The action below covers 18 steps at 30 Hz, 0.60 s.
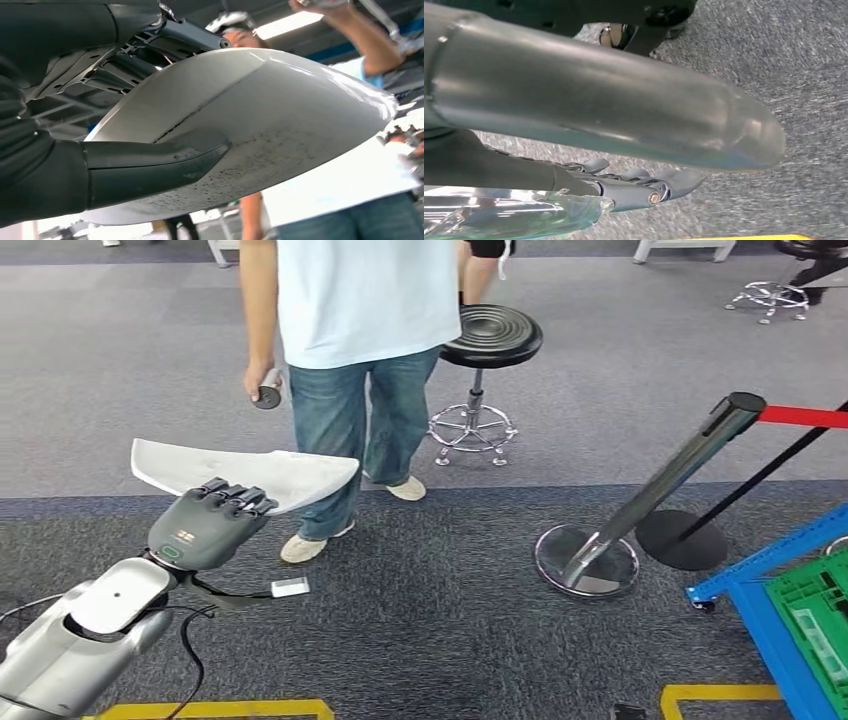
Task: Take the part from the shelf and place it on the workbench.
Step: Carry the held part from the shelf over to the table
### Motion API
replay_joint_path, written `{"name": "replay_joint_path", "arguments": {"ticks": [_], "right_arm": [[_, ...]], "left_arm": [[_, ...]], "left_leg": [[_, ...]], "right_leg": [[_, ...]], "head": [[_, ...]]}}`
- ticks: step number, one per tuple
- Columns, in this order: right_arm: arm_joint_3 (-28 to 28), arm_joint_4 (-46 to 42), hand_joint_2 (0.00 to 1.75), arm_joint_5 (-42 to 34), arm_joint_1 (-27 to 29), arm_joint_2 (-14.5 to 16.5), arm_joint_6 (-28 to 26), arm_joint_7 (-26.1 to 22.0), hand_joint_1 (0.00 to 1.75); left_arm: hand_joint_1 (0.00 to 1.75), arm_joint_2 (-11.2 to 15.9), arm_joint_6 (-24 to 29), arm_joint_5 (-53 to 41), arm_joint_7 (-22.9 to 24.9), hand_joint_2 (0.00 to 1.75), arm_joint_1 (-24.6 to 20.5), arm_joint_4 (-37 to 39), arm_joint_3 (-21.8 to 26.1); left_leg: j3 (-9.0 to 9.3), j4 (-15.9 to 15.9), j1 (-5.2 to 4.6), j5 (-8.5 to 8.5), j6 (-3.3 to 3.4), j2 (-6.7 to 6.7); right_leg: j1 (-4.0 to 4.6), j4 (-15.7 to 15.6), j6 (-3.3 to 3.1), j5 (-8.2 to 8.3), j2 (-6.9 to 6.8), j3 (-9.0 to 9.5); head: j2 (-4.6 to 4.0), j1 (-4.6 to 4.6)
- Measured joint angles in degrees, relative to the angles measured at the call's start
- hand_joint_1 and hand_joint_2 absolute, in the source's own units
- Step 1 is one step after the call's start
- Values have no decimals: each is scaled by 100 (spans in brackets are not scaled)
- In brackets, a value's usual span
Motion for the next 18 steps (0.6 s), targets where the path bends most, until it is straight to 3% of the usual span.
{"name": "replay_joint_path", "arguments": {"ticks": [1,3,5,7,8,9,11,13,14,15,16,18], "right_arm": [[9,0,0,1,0,1,-15,2,0],[24,1,0,4,-5,3,-32,2,0],[31,1,0,7,-7,5,-36,0,0],[33,0,0,5,-10,11,-38,-2,0],[34,0,0,4,-14,16,-39,-5,0],[36,0,0,3,-17,22,-38,-13,0],[40,0,0,3,-2,27,-10,-52,0],[47,0,0,4,33,23,34,-100,0],[49,0,0,2,46,21,49,-114,0],[51,0,0,-1,53,19,56,-122,0],[51,0,0,-6,54,19,59,-125,0],[54,-1,0,-15,54,16,62,-127,0]], "left_arm": [[175,-1,-13,28,-20,175,26,-13,20],[175,-5,-33,76,-42,175,46,-40,58],[175,-8,-46,106,-64,175,54,-57,96],[175,-8,-52,118,-93,175,75,-65,126],[175,-8,-54,118,-106,175,83,-68,136],[175,-9,-56,118,-112,175,78,-73,141],[175,-14,-76,115,-112,175,47,-81,139],[175,-27,-114,101,-108,175,33,-85,123],[175,-32,-133,87,-106,175,39,-86,114],[175,-36,-146,75,-104,175,43,-86,108],[175,-38,-156,65,-102,175,43,-86,103],[175,-40,-158,60,-100,175,29,-91,96]], "left_leg": [[2,2,1,4,-5,-87],[-7,13,6,14,-34,-247],[-40,16,26,39,-98,-379],[-74,-2,60,71,-175,-488],[-95,22,57,52,-205,-422],[-150,125,45,-21,-228,-271],[-400,647,18,-323,-262,127],[-750,1361,40,-627,-299,270],[-846,1558,60,-664,-316,283],[-837,1550,79,-599,-333,296],[-711,1320,96,-444,-348,333],[-268,535,94,-108,-379,572]], "right_leg": [[2,-353,-23,229,65,139],[-14,-1145,-60,580,349,486],[-15,-1485,-73,659,511,659],[1,-1525,-114,683,390,697],[3,-1557,-150,703,320,715],[1,-1595,-188,725,246,737],[7,-1645,-235,742,91,768],[15,-1648,-247,734,-82,771],[14,-1648,-245,727,-169,771],[13,-1646,-235,718,-252,774],[8,-1645,-220,706,-328,782],[13,-1625,-162,663,-460,805]], "head": [[0,1],[0,-2],[0,-6],[0,-5],[0,-6],[0,-19],[0,-41],[0,-52],[0,-54],[0,-55],[0,-54],[0,-58]]}}
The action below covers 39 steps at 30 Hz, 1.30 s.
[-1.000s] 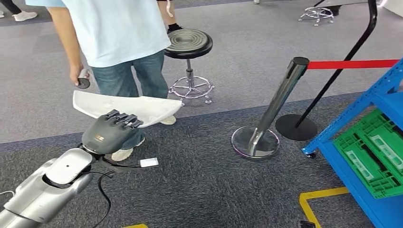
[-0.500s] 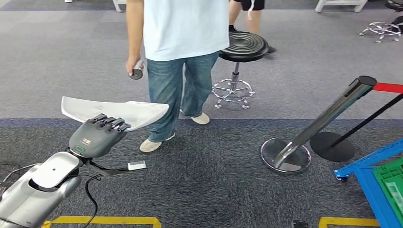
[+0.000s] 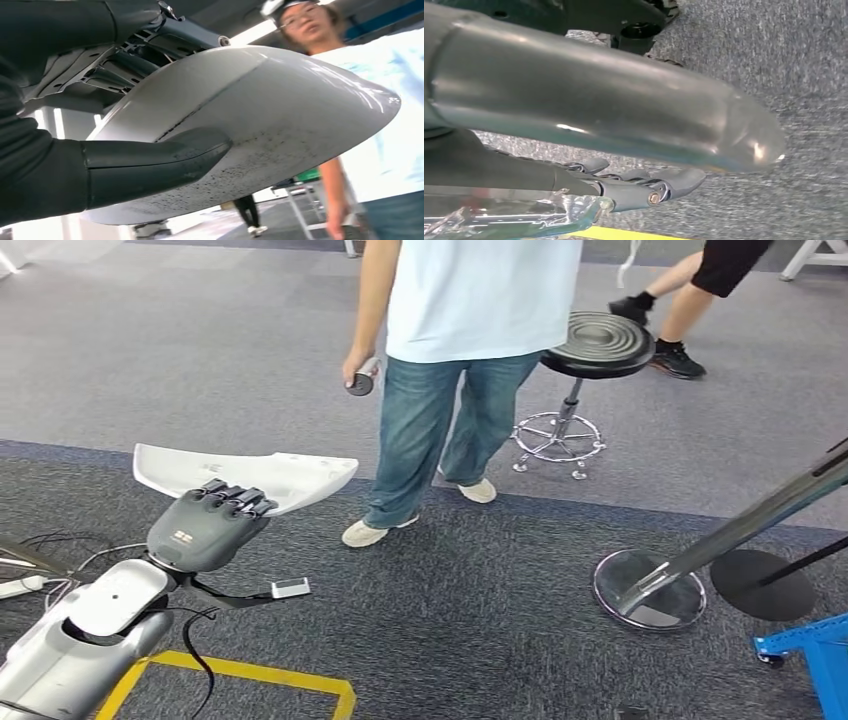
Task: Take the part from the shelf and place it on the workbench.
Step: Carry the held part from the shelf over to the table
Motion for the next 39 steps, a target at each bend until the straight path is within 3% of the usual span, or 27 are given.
{"name": "replay_joint_path", "arguments": {"ticks": [2,5,7,9,11,12,13,14,16,18,20,22,24,26,27,28,29,31,33,35,36,37,39], "right_arm": [[1,-1,0,-4,0,-9,-1,-4,0],[5,-2,0,-4,-8,-14,-1,-8,0],[9,-2,0,-3,-20,-14,-1,-9,0],[11,-2,0,-3,-13,-14,-1,-9,0],[10,-2,0,-13,13,-14,-3,-8,0],[10,-2,0,-19,21,-14,-4,-8,0],[10,-2,0,-24,23,-14,-5,-8,0],[10,-2,0,-25,21,-14,-6,-8,0],[10,-2,0,-24,16,-14,-7,-9,0],[11,-2,0,-25,15,-14,-8,-8,0],[11,-2,0,-26,13,-14,-10,-8,0],[11,-2,0,-26,9,-14,-11,-10,0],[11,-2,0,-26,19,-14,-10,-13,0],[10,-2,0,-27,37,-14,-10,-9,0],[10,-2,0,-28,39,-14,-10,-7,0],[10,-2,0,-30,36,-14,-10,-6,0],[10,-2,0,-32,31,-14,-10,-5,0],[10,-2,0,-34,23,-14,-10,-4,0],[10,-2,0,-36,23,-14,-10,1,0],[10,-2,0,-39,22,-14,-10,3,0],[10,-2,0,-40,19,-14,-10,3,0],[11,-2,0,-43,16,-14,-10,2,0],[12,-2,0,-45,21,-14,-9,-1,0]], "left_arm": [[175,-9,1,-1,1,175,-16,-11,-10],[175,-4,0,-1,1,175,-22,-25,-28],[175,-4,1,-1,1,175,-38,-43,-38],[175,-12,1,-1,1,175,-57,-54,-49],[175,-22,-1,-1,4,175,-61,-54,-64],[175,-27,-2,-2,12,175,-62,-54,-74],[175,-32,-2,-2,24,175,-65,-54,-87],[175,-34,-1,-3,43,175,-72,-54,-100],[175,-41,2,-4,83,175,-100,-54,-119],[175,-45,3,-5,102,175,-124,-54,-125],[175,-41,5,-5,103,175,-125,-54,-128],[175,-34,5,-5,102,175,-136,-54,-130],[175,-37,5,-5,103,175,-165,-54,-134],[175,-44,5,-5,104,175,-166,-54,-144],[175,-44,5,-5,107,175,-157,-54,-152],[175,-42,5,-5,113,175,-151,-54,-161],[175,-41,5,-5,120,175,-149,-54,-168],[175,-41,6,-4,139,175,-158,-54,-177],[175,-44,7,-3,164,175,-168,-54,-185],[175,-38,12,-2,189,175,-160,-55,-190],[175,-37,18,-1,196,175,-155,-58,-191],[175,-37,25,0,200,175,-154,-63,-192],[175,-46,37,1,202,175,-159,-70,-197]], "left_leg": [[260,-472,-29,110,51,159],[265,-517,-54,86,202,-14],[270,-524,-41,95,284,-140],[272,-526,-38,98,338,-259],[271,-524,-51,98,357,-414],[273,-522,-55,98,358,-499],[278,-521,-55,98,357,-587],[283,-519,-51,98,352,-669],[270,-505,-46,101,317,-822],[231,-506,-31,125,245,-954],[200,-531,-1,158,166,-1054],[104,-363,-19,35,116,-836],[-187,267,-49,-323,90,-450],[-515,986,-48,-620,71,-303],[-569,1121,-47,-629,67,-285],[-507,1026,-47,-533,68,-268],[-328,717,-50,-360,74,-217],[138,-99,-82,-49,108,52],[355,-511,-118,40,170,208],[345,-545,-123,44,238,80],[344,-553,-112,54,267,12],[346,-561,-94,64,298,-55],[346,-568,-61,78,347,-177]], "right_leg": [[26,29,69,-54,-101,17],[10,25,159,-113,-209,70],[-21,270,214,-282,22,-30],[-31,1007,227,-625,335,-393],[-28,1710,210,-827,426,-793],[-26,1782,195,-768,439,-876],[-27,1611,176,-597,463,-842],[-30,1243,158,-358,528,-708],[-62,455,150,-6,839,-378],[-75,143,158,68,1012,-229],[-60,123,109,91,874,-208],[-56,83,29,124,721,-194],[-38,60,-19,131,557,-190],[-19,61,-37,122,377,-192],[-15,62,-40,118,288,-193],[-15,62,-38,113,202,-190],[-15,63,-31,107,121,-183],[7,74,2,82,-17,-160],[42,82,52,55,-136,-135],[48,72,103,35,-255,-106],[38,96,136,4,-214,-110],[24,197,168,-72,-89,-150],[0,780,221,-385,270,-416]], "head": [[0,7],[0,18],[0,31],[0,47],[0,50],[0,50],[0,50],[0,50],[0,48],[0,44],[0,44],[0,17],[0,-15],[0,-20],[0,-22],[0,-22],[0,-22],[0,-25],[0,-13],[0,-1],[0,3],[0,15],[0,47]]}}
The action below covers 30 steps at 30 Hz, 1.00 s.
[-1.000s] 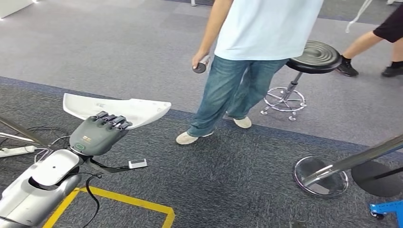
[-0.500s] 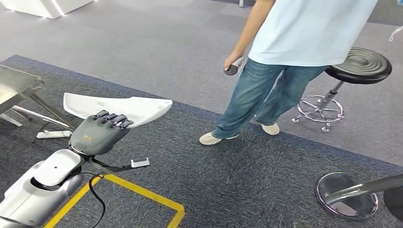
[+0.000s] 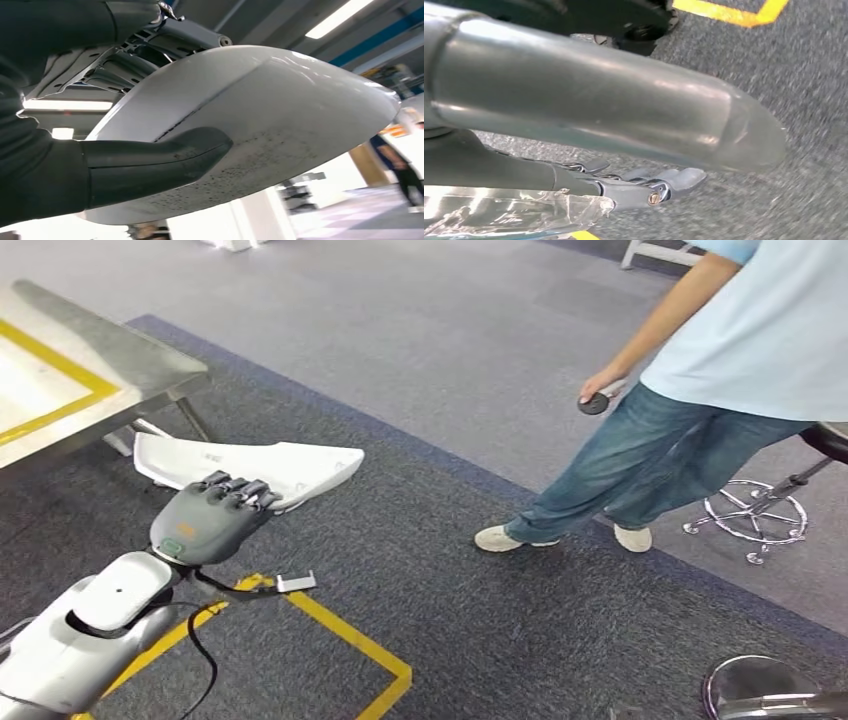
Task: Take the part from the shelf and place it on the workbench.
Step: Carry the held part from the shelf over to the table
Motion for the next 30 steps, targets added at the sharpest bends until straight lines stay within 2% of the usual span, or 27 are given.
{"name": "replay_joint_path", "arguments": {"ticks": [1,2,3,4,5,6,8,9,10,11,12,13,14,15,16,17,18,19,20,21,22,24,25,27,28,30], "right_arm": [[-1,0,0,-2,11,0,1,1,0],[-1,0,0,-3,24,0,0,2,0],[-2,0,0,-4,33,0,0,2,0],[-2,0,0,-4,37,0,0,3,0],[-2,0,0,-4,36,0,-1,2,0],[-2,0,0,-4,33,0,0,2,0],[-1,1,0,-4,27,5,1,3,0],[0,2,0,-4,24,8,0,5,0],[1,2,0,-2,23,11,-2,8,0],[1,2,0,2,22,11,-4,10,0],[1,2,0,8,19,11,-6,13,0],[1,2,0,13,17,11,-7,14,0],[2,2,0,16,16,11,-8,15,0],[2,2,0,19,20,11,-9,16,0],[2,2,0,19,31,11,-13,18,0],[1,2,0,19,45,10,-15,20,0],[1,2,0,19,54,10,-18,20,0],[1,2,0,18,56,9,-17,20,0],[1,2,0,18,50,9,-12,18,0],[2,2,0,16,40,9,-7,15,0],[2,2,0,16,29,9,-3,13,0],[2,2,0,14,16,9,-1,10,0],[2,2,0,13,13,9,-1,10,0],[3,2,0,10,4,9,0,9,0],[3,2,0,9,-1,9,1,8,0],[5,2,0,4,-3,8,4,4,0]], "left_arm": [[175,-5,1,0,0,175,1,0,-5],[175,-9,1,0,0,175,8,1,-12],[175,-13,1,0,0,175,15,1,-19],[175,-15,1,0,0,175,21,1,-24],[175,-15,1,0,0,175,23,1,-27],[175,-15,2,0,0,175,23,1,-27],[175,-15,4,0,1,175,14,-1,-26],[175,-15,5,1,3,175,10,-1,-25],[175,-14,6,3,7,175,10,-1,-23],[175,-15,7,5,14,175,13,-1,-23],[175,-15,9,8,22,175,19,-1,-21],[175,-13,11,10,33,175,18,-1,-19],[175,-12,14,15,48,175,8,-1,-17],[175,-13,16,25,65,175,-4,0,-15],[175,-16,18,36,82,175,-16,1,-14],[175,-22,17,47,94,175,-20,2,-14],[175,-27,10,67,100,175,-17,3,-14],[175,-29,-5,98,100,175,-15,4,-14],[175,-30,-23,141,96,175,-15,5,-14],[175,-31,-45,191,89,175,-21,5,-13],[175,-31,-63,235,80,175,-35,5,-13],[175,-37,-95,287,52,175,-77,5,-16],[175,-38,-112,299,36,175,-92,5,-17],[175,-36,-138,308,1,175,-98,7,-19],[175,-36,-143,309,-9,175,-102,7,-20],[175,-45,-142,309,-15,175,-120,7,-22]], "left_leg": [[-4,0,5,1,14,-69],[-7,1,7,3,21,-148],[-8,2,9,4,20,-232],[-6,5,15,6,15,-317],[-2,10,26,8,5,-402],[-1,19,39,7,-17,-484],[-36,51,51,15,-86,-630],[-65,56,58,31,-128,-696],[-92,49,67,55,-170,-760],[-109,33,83,79,-209,-823],[-122,32,90,80,-240,-811],[-163,99,82,30,-263,-696],[-257,285,67,-87,-279,-526],[-409,601,52,-260,-287,-323],[-606,1008,41,-456,-293,-177],[-796,1402,39,-610,-295,-118],[-919,1663,39,-675,-292,-97],[-932,1704,37,-627,-284,-90],[-827,1515,31,-485,-271,-72],[-620,1147,20,-294,-251,-5],[-383,722,-8,-143,-230,160],[-86,168,-60,-5,-163,397],[-54,83,-82,-13,-132,432],[-71,63,-80,2,-68,271],[-72,55,-66,12,-37,201],[-70,42,-27,33,23,71]], "right_leg": [[-5,416,11,-186,106,-196],[-5,776,18,-314,148,-377],[-6,964,21,-339,160,-482],[-11,917,19,-248,166,-479],[-22,634,18,-56,193,-359],[-45,204,25,159,286,-164],[-103,-494,44,395,580,170],[-114,-637,40,412,677,244],[-108,-647,19,396,693,260],[-94,-641,-19,410,621,265],[-89,-648,-60,423,555,268],[-88,-663,-105,436,486,274],[-88,-681,-144,448,411,280],[-81,-691,-174,453,330,283],[-68,-694,-193,451,247,282],[-55,-694,-201,448,158,281],[-44,-694,-209,442,68,281],[-37,-693,-214,438,-20,283],[-32,-693,-214,433,-101,288],[-28,-693,-210,426,-178,298],[-15,-691,-197,415,-245,309],[23,-686,-150,384,-363,329],[40,-690,-122,371,-423,341],[35,-699,-61,344,-511,361],[23,-651,-24,296,-429,348],[2,-224,41,47,-96,158]], "head": [[0,11],[0,18],[0,22],[0,25],[0,27],[0,28],[0,30],[0,29],[0,29],[0,25],[0,24],[0,9],[0,-10],[0,-28],[0,-46],[0,-49],[0,-48],[0,-48],[0,-48],[0,-48],[0,-50],[0,-43],[0,-40],[0,-35],[0,-29],[0,-4]]}}
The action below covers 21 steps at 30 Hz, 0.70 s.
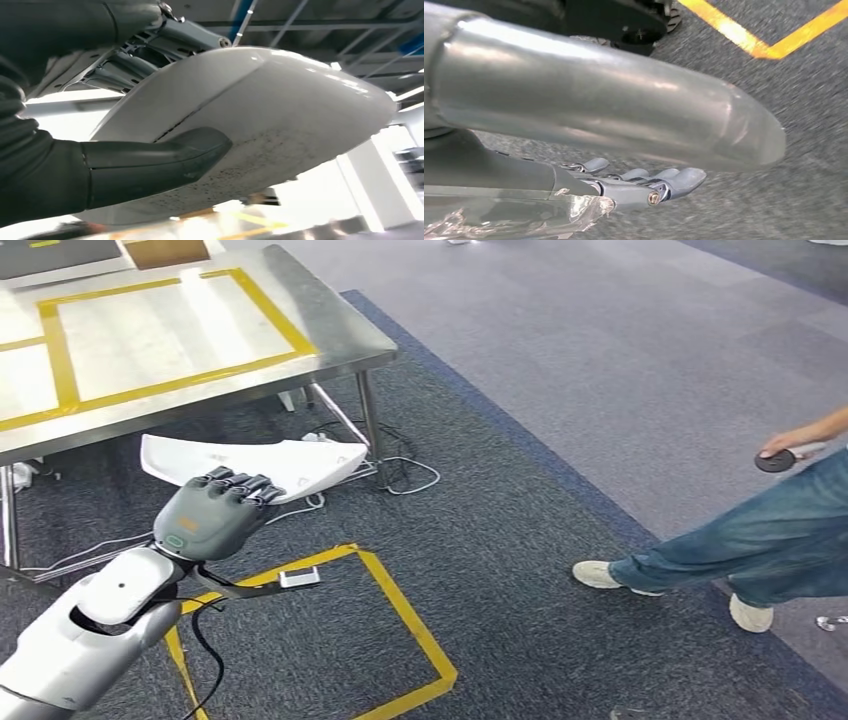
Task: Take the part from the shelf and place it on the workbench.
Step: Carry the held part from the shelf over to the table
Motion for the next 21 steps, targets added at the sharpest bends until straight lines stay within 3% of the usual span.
{"name": "replay_joint_path", "arguments": {"ticks": [1,2,3,4,5,6,8,10,12,13,15,16,18,19,20,21], "right_arm": [[0,0,0,-5,7,-1,2,-2,0],[0,0,0,-10,18,-1,3,-2,0],[0,0,0,-15,29,-1,4,-2,0],[-1,0,0,-18,36,-1,4,-2,0],[-1,0,0,-21,36,-1,4,-2,0],[-1,0,0,-26,33,-2,4,-2,0],[0,0,0,-35,29,-1,5,-3,0],[1,0,0,-42,31,0,6,-2,0],[1,0,0,-46,32,2,7,0,0],[0,-1,0,-46,28,3,8,0,0],[-1,-2,0,-45,19,5,9,-1,0],[-1,-2,0,-44,20,5,9,-2,0],[-1,-2,0,-44,38,4,8,-1,0],[-1,-2,0,-44,43,4,7,-1,0],[-1,-2,0,-44,43,3,7,-1,0],[-1,-2,0,-45,37,3,7,-2,0]], "left_arm": [[175,-8,1,0,0,175,-9,0,-2],[175,-14,0,-1,0,175,-9,0,-7],[175,-20,-1,-1,0,175,-5,0,-14],[175,-25,-1,-1,1,175,1,0,-23],[175,-26,-2,-1,1,175,6,0,-31],[175,-28,-2,-1,2,175,7,0,-36],[175,-32,-2,-1,4,175,1,1,-39],[175,-35,-3,-1,6,175,-2,2,-42],[175,-33,-4,-1,7,175,9,2,-43],[175,-32,-3,-1,7,175,18,2,-42],[175,-28,-2,-1,7,175,9,2,-40],[175,-30,-2,-1,8,175,2,2,-41],[175,-36,-2,-1,9,175,3,5,-45],[175,-38,-3,-1,9,175,14,8,-46],[175,-39,-3,-1,9,175,24,11,-47],[175,-39,-4,-1,9,175,28,14,-46]], "left_leg": [[-5,0,5,2,21,-66],[-11,1,6,4,36,-142],[-14,2,6,4,43,-224],[-14,3,7,7,42,-313],[-12,5,9,10,38,-401],[-8,8,14,13,29,-487],[-23,25,18,21,-11,-642],[-69,28,29,50,-84,-781],[-107,4,51,94,-162,-914],[-123,13,47,88,-193,-869],[-269,301,17,-104,-240,-556],[-428,637,5,-291,-257,-350],[-812,1438,10,-634,-281,-185],[-919,1668,13,-681,-286,-167],[-910,1661,14,-609,-286,-157],[-780,1423,14,-448,-281,-128]], "right_leg": [[-1,385,15,-189,154,-174],[-1,795,21,-360,224,-375],[0,1096,21,-452,247,-535],[0,1200,16,-429,255,-608],[-2,1065,4,-289,269,-567],[-8,725,-9,-70,315,-426],[-49,-74,-33,277,606,-69],[-72,-432,-65,357,817,105],[-58,-450,-125,361,723,127],[-59,-462,-161,374,654,135],[-71,-498,-230,396,505,152],[-65,-505,-253,396,426,157],[-51,-506,-279,385,251,156],[-48,-505,-285,378,164,159],[-47,-505,-285,370,80,166],[-46,-505,-281,360,3,180]], "head": [[0,15],[0,20],[0,22],[0,25],[0,25],[0,26],[0,22],[0,19],[0,22],[0,19],[0,-27],[0,-53],[0,-73],[0,-73],[0,-73],[0,-73]]}}
